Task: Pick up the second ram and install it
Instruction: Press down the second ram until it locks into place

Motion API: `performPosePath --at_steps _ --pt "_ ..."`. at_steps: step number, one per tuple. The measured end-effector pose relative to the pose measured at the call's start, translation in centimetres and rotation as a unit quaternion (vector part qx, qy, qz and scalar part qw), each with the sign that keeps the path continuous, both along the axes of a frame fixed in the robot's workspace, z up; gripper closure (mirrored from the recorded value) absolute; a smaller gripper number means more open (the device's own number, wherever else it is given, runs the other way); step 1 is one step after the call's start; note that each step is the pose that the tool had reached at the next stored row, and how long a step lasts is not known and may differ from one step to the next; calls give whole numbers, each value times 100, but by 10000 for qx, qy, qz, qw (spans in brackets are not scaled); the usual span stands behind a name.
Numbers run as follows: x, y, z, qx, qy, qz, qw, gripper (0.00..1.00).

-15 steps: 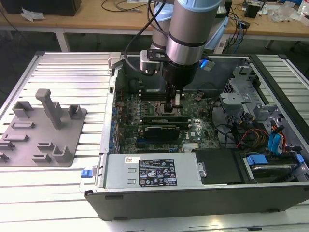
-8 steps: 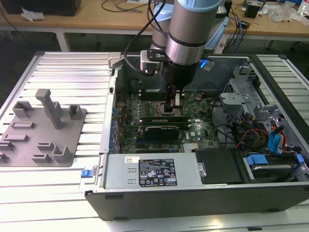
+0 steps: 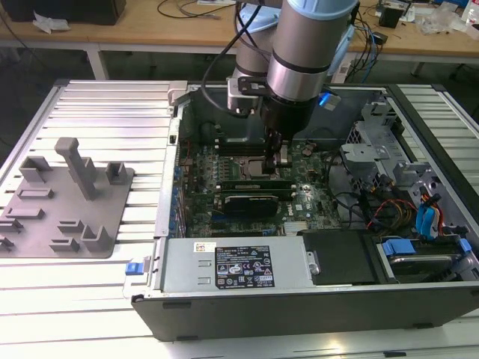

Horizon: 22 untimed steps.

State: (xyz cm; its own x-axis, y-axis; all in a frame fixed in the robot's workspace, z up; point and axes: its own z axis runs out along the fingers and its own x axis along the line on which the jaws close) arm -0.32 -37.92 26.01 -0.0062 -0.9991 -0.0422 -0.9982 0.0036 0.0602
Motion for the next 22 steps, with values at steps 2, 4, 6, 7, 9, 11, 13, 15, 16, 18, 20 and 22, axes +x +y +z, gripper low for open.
performPosePath --at_steps 2,4,6,7,9,11,13,15,16,18,20,22 --pt "80 0 -3 1 0 1 10000 92" --pt "147 0 -6 1 -1 0 10000 92" --pt "236 0 -9 1 0 0 10000 92" --pt "251 1 -9 1 0 0 10000 92" --pt "259 0 -9 0 0 0 10000 92" --pt "257 0 -26 5 -57 0 10000 92" --pt "257 0 -64 16 -90 1 10000 92" --pt "263 0 -136 16 -90 0 10000 92" --pt "270 1 -150 17 -91 0 10000 92" --pt "291 2 -179 17 -91 0 10000 92" --pt "300 7 -205 17 -91 0 10000 92" --pt "304 30 -232 16 -91 1 10000 92"
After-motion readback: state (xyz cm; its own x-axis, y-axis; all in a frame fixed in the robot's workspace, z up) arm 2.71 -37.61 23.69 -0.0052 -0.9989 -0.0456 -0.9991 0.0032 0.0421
